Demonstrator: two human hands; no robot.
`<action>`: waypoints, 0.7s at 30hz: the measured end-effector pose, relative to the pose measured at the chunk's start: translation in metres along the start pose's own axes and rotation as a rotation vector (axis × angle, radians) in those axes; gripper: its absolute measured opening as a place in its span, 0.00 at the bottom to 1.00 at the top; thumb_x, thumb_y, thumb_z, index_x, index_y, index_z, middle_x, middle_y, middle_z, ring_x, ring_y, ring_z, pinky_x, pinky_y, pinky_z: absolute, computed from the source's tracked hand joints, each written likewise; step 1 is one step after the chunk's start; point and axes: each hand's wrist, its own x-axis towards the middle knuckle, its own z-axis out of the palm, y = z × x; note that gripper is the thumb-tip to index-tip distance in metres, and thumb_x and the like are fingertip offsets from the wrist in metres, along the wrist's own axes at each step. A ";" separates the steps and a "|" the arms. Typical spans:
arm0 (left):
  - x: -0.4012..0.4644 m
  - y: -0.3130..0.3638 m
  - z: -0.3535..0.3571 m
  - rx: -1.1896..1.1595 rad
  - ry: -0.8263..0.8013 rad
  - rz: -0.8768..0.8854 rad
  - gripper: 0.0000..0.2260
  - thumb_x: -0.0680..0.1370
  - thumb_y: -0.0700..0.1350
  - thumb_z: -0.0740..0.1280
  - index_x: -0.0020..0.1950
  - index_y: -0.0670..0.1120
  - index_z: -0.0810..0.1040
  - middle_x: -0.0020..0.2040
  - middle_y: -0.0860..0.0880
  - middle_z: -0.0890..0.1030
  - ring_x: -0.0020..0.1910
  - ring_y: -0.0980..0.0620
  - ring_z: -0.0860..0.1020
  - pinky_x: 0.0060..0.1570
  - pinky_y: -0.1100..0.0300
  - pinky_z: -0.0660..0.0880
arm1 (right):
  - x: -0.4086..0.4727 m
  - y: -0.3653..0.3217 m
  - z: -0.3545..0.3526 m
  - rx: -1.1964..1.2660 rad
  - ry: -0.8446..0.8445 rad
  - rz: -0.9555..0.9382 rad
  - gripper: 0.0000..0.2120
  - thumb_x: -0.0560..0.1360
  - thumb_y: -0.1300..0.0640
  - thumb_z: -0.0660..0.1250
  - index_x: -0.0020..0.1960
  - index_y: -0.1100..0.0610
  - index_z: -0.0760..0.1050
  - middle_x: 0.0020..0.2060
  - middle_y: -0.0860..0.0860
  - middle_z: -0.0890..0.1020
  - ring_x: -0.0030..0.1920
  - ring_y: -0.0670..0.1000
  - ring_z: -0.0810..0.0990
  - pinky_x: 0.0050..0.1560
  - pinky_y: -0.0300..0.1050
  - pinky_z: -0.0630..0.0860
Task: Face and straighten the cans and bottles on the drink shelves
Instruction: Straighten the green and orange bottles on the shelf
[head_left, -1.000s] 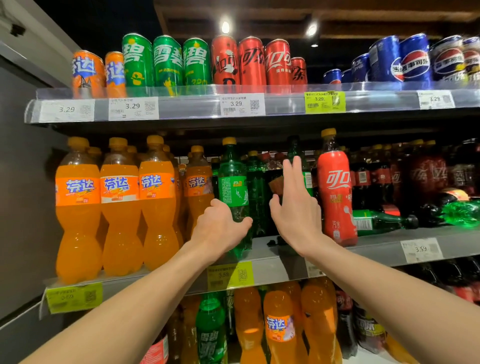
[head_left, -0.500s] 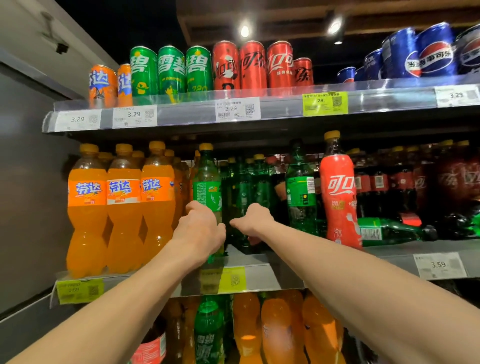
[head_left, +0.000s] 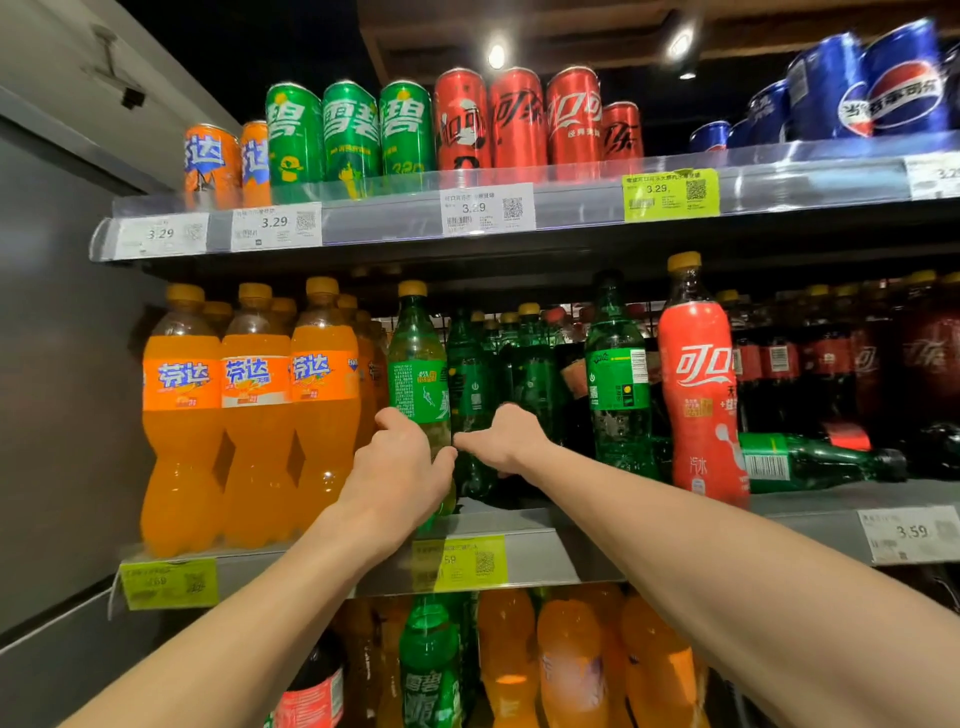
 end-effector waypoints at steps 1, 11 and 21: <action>0.000 0.000 0.001 -0.009 0.005 0.008 0.28 0.81 0.56 0.65 0.68 0.35 0.63 0.56 0.41 0.80 0.51 0.42 0.81 0.44 0.56 0.75 | 0.002 -0.001 0.001 0.021 -0.025 -0.002 0.30 0.74 0.41 0.72 0.62 0.65 0.73 0.54 0.58 0.81 0.46 0.56 0.82 0.51 0.52 0.83; 0.001 -0.006 0.001 -0.052 0.018 0.031 0.24 0.80 0.57 0.65 0.62 0.39 0.64 0.48 0.47 0.76 0.47 0.45 0.81 0.39 0.58 0.72 | 0.016 0.003 0.002 0.207 -0.258 0.064 0.37 0.75 0.44 0.73 0.75 0.63 0.65 0.57 0.53 0.73 0.48 0.49 0.78 0.46 0.41 0.81; 0.000 -0.010 0.004 -0.058 0.035 0.051 0.23 0.80 0.57 0.65 0.61 0.39 0.64 0.46 0.48 0.75 0.45 0.45 0.80 0.38 0.58 0.73 | 0.020 0.011 0.014 0.303 -0.183 0.096 0.32 0.73 0.45 0.75 0.67 0.65 0.71 0.46 0.52 0.76 0.40 0.48 0.78 0.39 0.41 0.80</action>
